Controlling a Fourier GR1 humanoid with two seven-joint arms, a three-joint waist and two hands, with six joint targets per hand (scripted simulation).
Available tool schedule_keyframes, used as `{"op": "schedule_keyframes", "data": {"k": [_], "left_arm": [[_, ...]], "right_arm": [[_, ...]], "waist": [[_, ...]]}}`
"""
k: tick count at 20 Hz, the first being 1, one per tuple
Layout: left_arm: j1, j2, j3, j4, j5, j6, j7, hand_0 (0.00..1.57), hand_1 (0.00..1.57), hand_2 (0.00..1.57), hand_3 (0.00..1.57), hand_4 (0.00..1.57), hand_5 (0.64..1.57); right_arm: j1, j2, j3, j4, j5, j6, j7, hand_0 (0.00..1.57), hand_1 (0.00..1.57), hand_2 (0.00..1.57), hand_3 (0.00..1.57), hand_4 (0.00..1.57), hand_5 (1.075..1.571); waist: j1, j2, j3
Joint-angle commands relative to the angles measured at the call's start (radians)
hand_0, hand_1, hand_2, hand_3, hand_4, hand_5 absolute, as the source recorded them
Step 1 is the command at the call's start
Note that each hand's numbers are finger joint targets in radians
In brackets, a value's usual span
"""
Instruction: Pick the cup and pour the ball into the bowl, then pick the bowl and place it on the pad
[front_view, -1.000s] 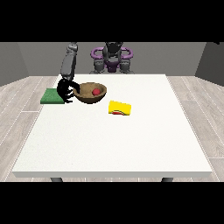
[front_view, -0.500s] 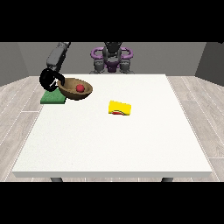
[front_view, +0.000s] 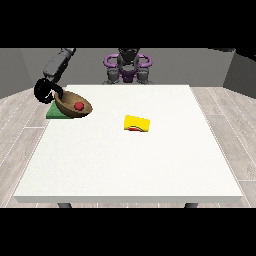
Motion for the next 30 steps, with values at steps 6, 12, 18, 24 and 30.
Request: {"op": "schedule_keyframes", "data": {"k": [6,12,18,24,30], "left_arm": [[0.002,0.014,0.049,-0.137,0.031,0.054,-0.051,0.0,0.0,0.0,0.0,0.68,1.559],[0.081,0.021,0.09,-0.252,0.12,0.044,0.049,0.0,0.0,0.0,0.0,0.69,1.558],[0.102,0.0,0.07,-0.293,0.132,0.086,0.094,0.0,0.0,0.0,0.0,0.7,1.555],[0.097,0.021,0.045,-0.268,0.171,0.058,0.156,0.0,0.0,0.0,0.0,0.68,1.554],[0.141,0.049,0.071,-0.16,0.16,0.006,0.116,0.0,0.0,0.0,0.0,0.66,1.548]], "right_arm": [[0.006,-0.156,-0.097,0.166,-0.018,0.128,-0.242,1.57,1.57,1.57,0.08,0.96,1.571],[0.021,-0.22,-0.127,0.288,-0.011,0.178,-0.328,1.57,1.57,1.57,0.0,0.98,1.571],[-0.02,-0.204,-0.092,0.321,0.019,0.16,-0.286,1.57,1.57,1.57,0.09,0.98,1.57],[0.0,-0.111,-0.039,0.338,0.064,0.129,-0.303,1.57,1.57,1.57,0.88,1.0,1.564],[0.059,-0.159,-0.028,0.348,0.069,0.193,-0.239,1.57,1.57,1.57,1.41,0.98,1.561]], "waist": [[0.009,0.199,0.0024],[0.023,0.18,0.0026],[0.02,0.119,0.0012],[0.014,0.084,0.0011],[-0.001,-0.002,0.0002]]}}
